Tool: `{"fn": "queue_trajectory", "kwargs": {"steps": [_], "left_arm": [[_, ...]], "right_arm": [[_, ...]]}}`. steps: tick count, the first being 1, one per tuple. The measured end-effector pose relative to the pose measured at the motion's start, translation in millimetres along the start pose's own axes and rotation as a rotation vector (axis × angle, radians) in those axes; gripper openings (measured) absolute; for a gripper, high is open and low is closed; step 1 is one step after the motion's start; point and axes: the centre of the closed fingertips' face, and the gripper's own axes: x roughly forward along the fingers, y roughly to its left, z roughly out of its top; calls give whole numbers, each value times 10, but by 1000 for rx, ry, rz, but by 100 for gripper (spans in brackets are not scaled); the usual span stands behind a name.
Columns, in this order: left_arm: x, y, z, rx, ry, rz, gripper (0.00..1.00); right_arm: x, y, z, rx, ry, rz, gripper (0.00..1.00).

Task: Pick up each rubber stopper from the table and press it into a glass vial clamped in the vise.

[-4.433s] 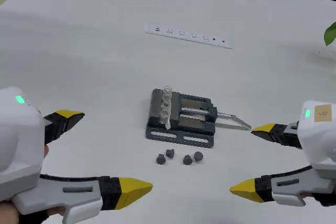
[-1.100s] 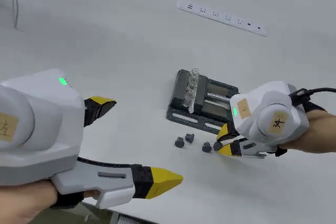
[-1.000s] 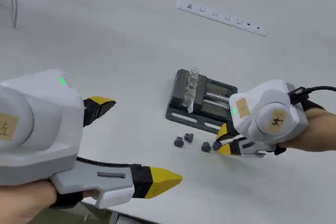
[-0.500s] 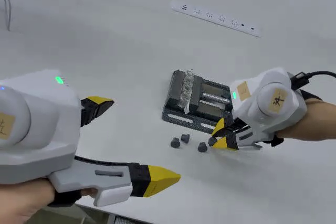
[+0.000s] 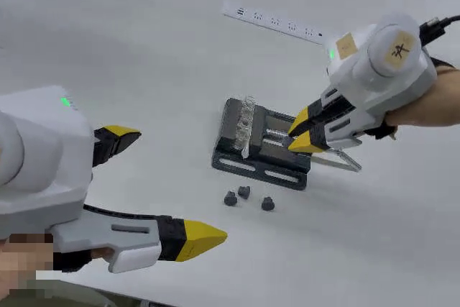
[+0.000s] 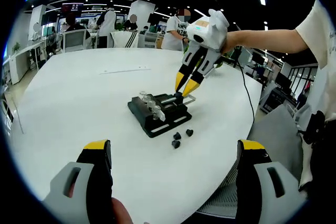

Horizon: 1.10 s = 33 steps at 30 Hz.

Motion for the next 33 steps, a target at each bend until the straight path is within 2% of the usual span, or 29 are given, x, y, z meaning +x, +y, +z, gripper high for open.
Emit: {"fn": "queue_trajectory", "kwargs": {"steps": [6,9,11,18,24,26,33], "left_arm": [[11,38,21,4,4,0,99],[36,64,16,21,17,3,99],[55,70,24,23,21,1,99],[86,119,33,15,24,3,99],[99,141,23,7,25,8,99],[103,142,20,4,25,10,99],[106,140,-12,-9,28,15,99]], "right_arm": [[-43,-379,105,-30,9,-26,6],[-66,-534,168,-43,14,-34,6],[-76,-583,219,-56,17,-35,6],[8,-682,378,-105,23,-16,6],[120,-656,453,-131,28,13,6],[198,-670,463,-139,34,27,6],[314,-628,408,-161,56,54,5]]}}
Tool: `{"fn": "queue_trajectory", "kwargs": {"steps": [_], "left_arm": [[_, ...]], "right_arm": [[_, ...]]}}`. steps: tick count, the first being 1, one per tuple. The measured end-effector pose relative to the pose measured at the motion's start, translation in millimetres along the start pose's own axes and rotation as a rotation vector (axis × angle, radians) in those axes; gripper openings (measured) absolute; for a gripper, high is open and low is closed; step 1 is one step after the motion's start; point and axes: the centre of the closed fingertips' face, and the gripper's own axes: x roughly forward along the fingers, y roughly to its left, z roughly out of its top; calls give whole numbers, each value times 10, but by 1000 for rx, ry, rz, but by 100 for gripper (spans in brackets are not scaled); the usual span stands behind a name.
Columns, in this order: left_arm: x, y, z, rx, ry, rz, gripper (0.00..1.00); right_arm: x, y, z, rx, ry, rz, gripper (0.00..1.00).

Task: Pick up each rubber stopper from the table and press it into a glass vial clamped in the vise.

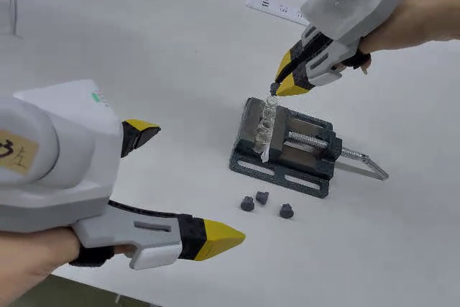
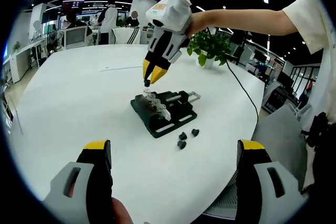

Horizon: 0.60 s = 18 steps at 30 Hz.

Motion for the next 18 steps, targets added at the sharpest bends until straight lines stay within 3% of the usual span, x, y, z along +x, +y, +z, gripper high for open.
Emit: {"fn": "queue_trajectory", "kwargs": {"steps": [18], "left_arm": [[16,-63,-48,-23,0,-5,99]], "right_arm": [[72,-12,-86,-12,29,22,5]]}}
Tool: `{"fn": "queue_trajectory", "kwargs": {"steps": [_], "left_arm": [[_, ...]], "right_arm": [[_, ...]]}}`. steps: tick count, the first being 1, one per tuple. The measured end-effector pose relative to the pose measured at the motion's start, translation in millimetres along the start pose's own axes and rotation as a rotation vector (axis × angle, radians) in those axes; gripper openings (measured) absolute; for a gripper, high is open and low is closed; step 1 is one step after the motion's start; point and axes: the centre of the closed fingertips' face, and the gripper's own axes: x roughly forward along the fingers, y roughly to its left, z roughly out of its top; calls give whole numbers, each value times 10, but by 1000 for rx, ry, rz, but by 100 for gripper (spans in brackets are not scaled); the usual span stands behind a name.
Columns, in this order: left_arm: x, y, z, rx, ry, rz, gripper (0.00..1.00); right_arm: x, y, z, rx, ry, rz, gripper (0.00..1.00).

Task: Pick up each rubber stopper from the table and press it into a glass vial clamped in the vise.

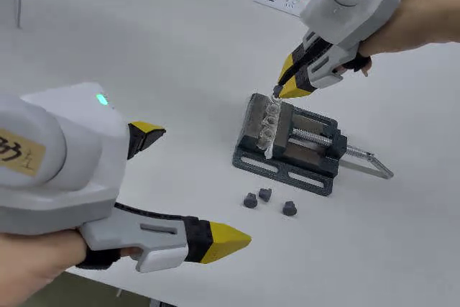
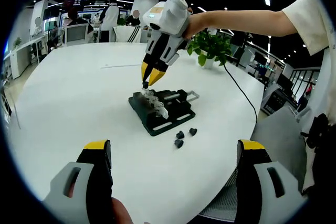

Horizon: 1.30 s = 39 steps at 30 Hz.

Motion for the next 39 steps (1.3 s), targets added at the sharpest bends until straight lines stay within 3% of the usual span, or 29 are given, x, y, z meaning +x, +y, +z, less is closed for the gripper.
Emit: {"fn": "queue_trajectory", "kwargs": {"steps": [13,20,39], "left_arm": [[7,12,-6,-9,-1,0,99],[27,-23,18,-7,-7,-6,99],[16,-26,17,-25,-21,-7,99]], "right_arm": [[18,-28,3,16,22,-16,5],[18,-33,-25,131,36,-44,4],[30,-35,-26,337,23,-152,4]]}}
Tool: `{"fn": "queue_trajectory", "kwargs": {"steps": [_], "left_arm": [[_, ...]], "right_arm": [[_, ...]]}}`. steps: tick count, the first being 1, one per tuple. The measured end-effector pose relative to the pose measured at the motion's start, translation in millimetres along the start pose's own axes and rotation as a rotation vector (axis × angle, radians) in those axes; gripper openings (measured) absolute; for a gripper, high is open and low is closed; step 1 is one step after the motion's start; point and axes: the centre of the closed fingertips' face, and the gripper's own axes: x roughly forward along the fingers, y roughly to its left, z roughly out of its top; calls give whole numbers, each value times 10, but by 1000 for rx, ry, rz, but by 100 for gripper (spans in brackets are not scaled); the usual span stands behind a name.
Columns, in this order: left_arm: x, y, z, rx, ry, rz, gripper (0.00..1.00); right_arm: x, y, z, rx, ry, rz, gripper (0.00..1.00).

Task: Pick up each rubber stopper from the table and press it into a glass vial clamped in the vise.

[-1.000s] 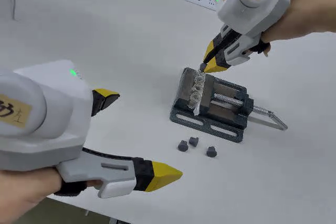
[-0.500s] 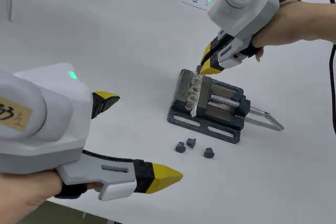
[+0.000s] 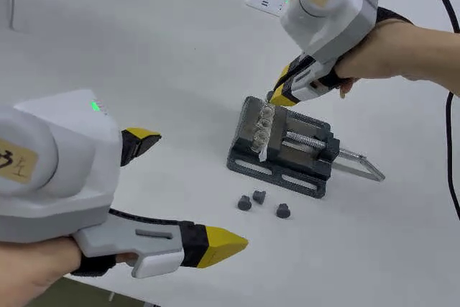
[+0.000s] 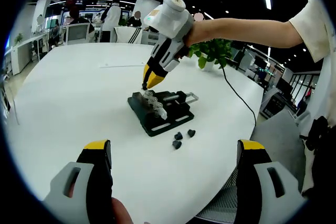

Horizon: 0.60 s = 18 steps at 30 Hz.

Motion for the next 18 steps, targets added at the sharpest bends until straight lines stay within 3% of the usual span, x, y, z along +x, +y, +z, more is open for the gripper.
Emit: {"fn": "queue_trajectory", "kwargs": {"steps": [18], "left_arm": [[-11,27,-5,-5,-5,6,99]], "right_arm": [[16,-33,11,-72,-22,13,7]]}}
